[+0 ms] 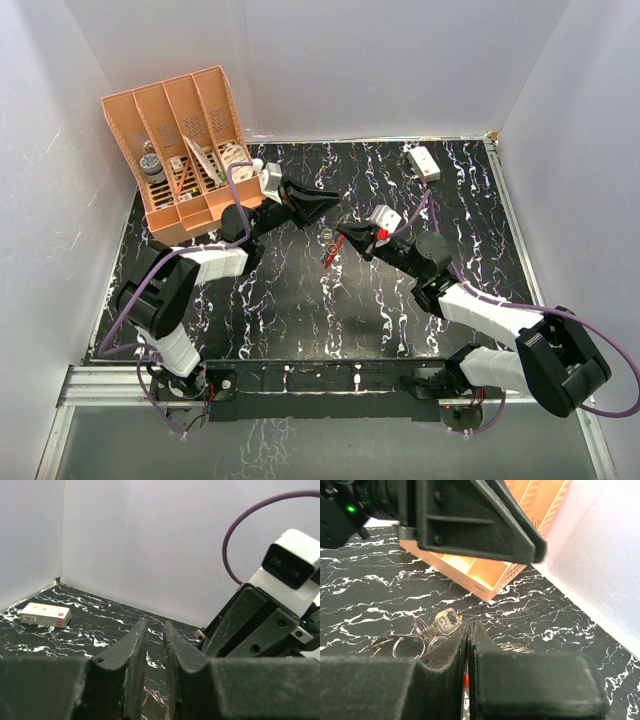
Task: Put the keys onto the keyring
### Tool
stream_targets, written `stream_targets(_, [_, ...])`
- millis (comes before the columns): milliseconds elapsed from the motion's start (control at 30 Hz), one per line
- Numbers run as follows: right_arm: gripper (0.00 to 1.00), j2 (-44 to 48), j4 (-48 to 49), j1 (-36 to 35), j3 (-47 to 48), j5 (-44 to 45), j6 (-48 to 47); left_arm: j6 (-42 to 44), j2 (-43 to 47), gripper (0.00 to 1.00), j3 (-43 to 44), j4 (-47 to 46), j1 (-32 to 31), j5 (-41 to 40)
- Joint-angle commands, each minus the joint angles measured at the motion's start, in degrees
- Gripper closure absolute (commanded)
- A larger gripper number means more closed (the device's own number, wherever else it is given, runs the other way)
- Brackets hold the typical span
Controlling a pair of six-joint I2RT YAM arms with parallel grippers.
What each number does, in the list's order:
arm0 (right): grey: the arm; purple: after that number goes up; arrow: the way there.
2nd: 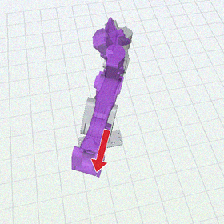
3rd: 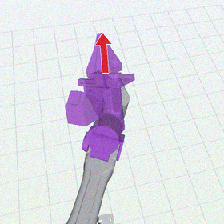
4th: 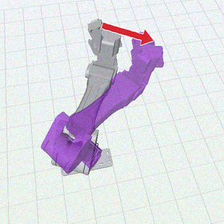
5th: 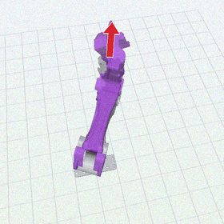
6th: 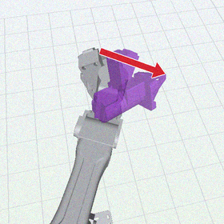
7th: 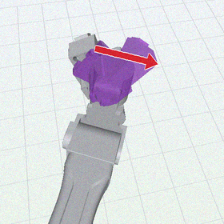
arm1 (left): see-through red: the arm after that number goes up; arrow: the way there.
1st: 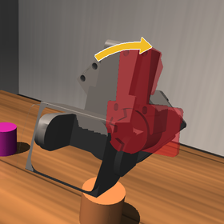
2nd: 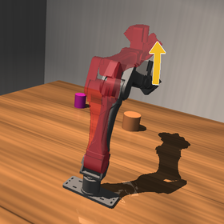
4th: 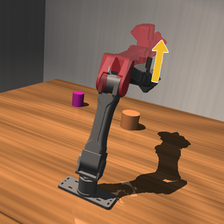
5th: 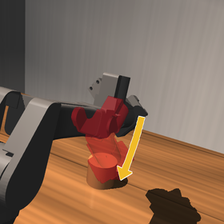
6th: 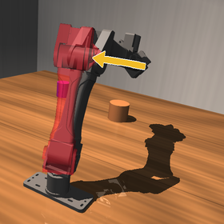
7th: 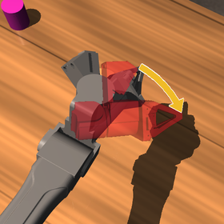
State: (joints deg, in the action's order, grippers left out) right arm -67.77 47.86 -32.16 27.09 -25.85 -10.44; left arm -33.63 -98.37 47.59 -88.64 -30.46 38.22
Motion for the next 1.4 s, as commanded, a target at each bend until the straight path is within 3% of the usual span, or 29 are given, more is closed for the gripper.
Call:
stream_targets(0, [1.00, 0.94, 1.44, -0.27, 0.62, 2.05, -0.25, 4.79, 7.69, 0.77, -3.94, 2.21, 0.94, -2.86])
stream_targets(67, [1.00, 0.56, 0.76, -0.25, 0.51, 2.46, 0.11, 7.04, 10.68, 0.66, -5.58, 5.85, 1.03, -4.17])
stream_targets(100, [1.00, 0.39, 0.15, -0.24, 0.51, 2.43, 0.27, 8.09, 11.88, 0.51, -6.36, 7.73, 1.03, -4.74])
stream_targets(133, [1.00, 0.28, -0.33, -0.27, 0.39, 2.42, 0.29, 9.12, 12.93, 0.44, -7.01, 9.59, 1.07, -4.93])
stream_targets(200, [1.00, 0.10, -0.61, -0.25, -0.27, 2.43, 0.32, 11.37, 14.58, 0.40, -8.10, 12.96, 1.02, -4.56])
stream_targets(500, [1.00, -0.35, -2.20, -0.26, -1.78, 2.43, 0.61, 21.33, 18.68, 0.46, -10.74, 29.97, 1.04, -4.10])
stream_targets(600, [1.00, -0.73, -3.23, -0.27, -1.46, 2.51, 1.06, 24.72, 19.68, 0.33, -11.10, 34.12, 1.02, -4.52])
stream_targets(667, [1.00, -1.21, -3.29, -0.21, -1.38, 2.46, 1.20, 26.02, 19.70, 0.33, -11.17, 36.65, 1.04, -4.29])
stream_targets(1067, [1.00, -3.52, -2.98, -0.22, -1.00, 2.24, 1.79, 30.70, 17.95, 0.34, -10.87, 43.52, 0.26, 0.63])
stream_targets(1367, [1.00, -4.90, -2.86, -0.26, -0.38, 1.09, 2.00, 34.37, 15.88, 0.34, -10.54, 46.81, -1.67, -0.22])
